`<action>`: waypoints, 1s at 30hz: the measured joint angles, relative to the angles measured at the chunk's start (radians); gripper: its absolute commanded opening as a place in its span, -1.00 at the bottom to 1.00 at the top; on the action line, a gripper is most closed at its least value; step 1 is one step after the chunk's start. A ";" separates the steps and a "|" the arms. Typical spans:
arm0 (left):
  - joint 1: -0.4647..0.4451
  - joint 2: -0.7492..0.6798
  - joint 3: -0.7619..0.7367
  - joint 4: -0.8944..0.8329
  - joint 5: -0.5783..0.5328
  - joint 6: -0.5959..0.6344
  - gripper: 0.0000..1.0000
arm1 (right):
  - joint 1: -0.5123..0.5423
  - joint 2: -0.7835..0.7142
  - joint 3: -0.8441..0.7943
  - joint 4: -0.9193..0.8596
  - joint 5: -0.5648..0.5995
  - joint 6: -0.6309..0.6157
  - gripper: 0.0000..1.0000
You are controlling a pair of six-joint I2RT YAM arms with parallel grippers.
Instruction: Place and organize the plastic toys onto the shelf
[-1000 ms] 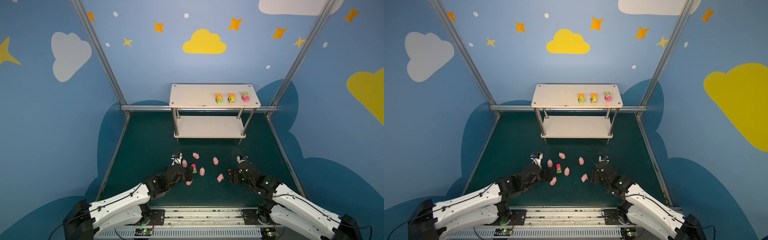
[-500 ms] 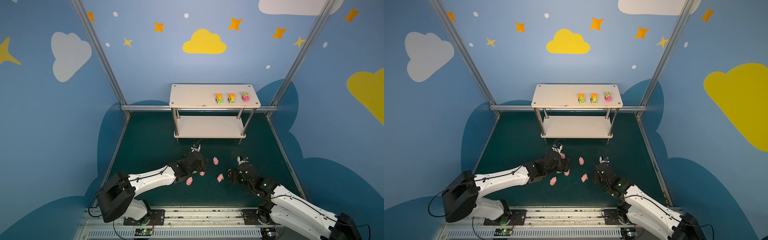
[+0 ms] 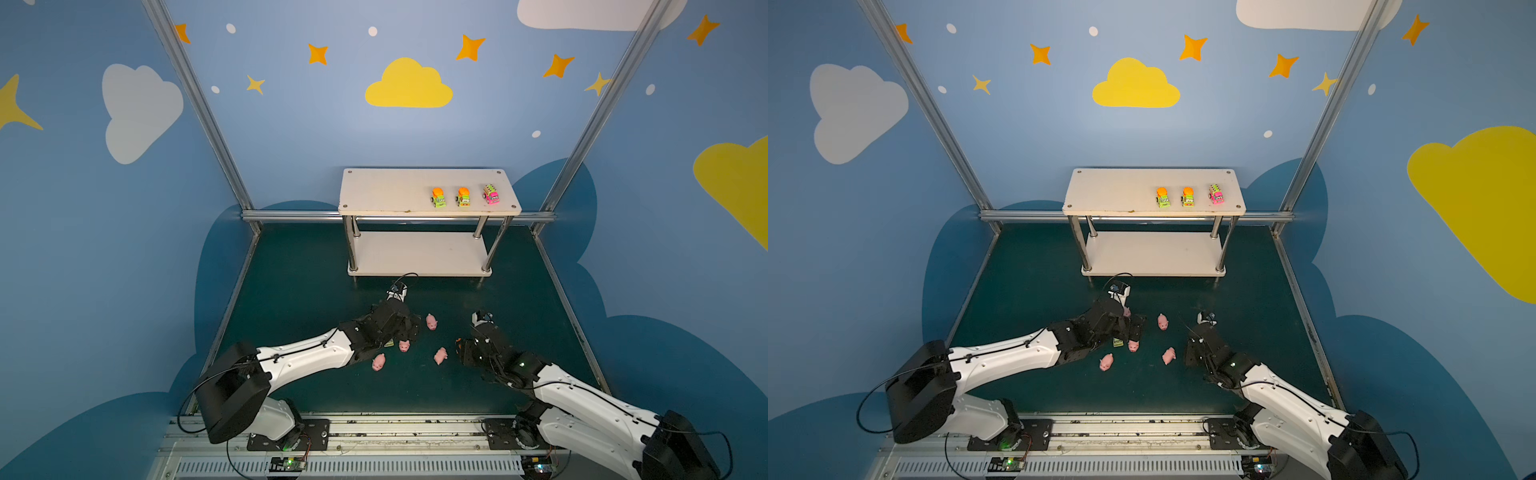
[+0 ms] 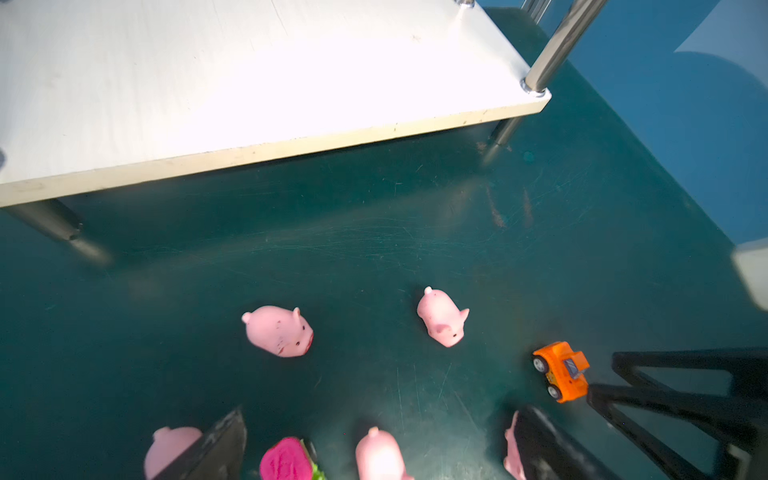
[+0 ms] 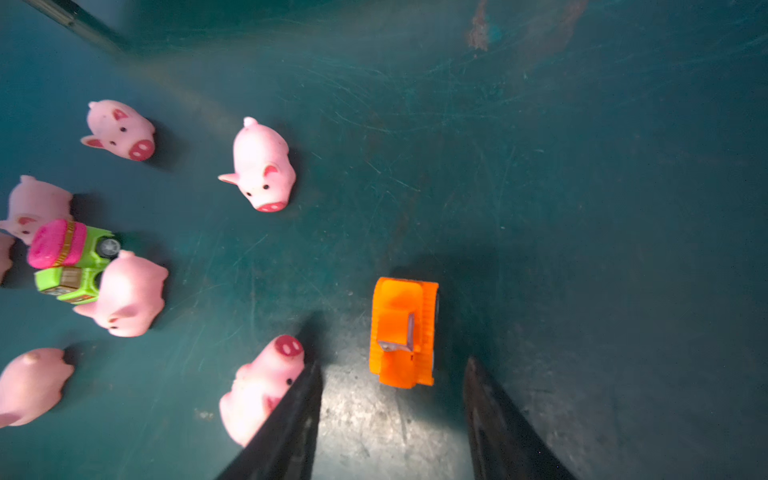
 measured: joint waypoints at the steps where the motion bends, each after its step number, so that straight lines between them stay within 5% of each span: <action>1: 0.000 -0.031 -0.019 -0.002 -0.002 0.000 1.00 | 0.000 0.004 -0.008 0.007 0.000 0.009 0.01; 17: 0.000 -0.521 -0.337 -0.066 -0.105 -0.048 1.00 | 0.019 0.033 -0.044 0.049 0.058 0.039 -0.06; 30: 0.000 -0.855 -0.458 -0.142 -0.165 -0.052 0.99 | 0.057 0.121 -0.017 0.076 0.077 0.045 -0.12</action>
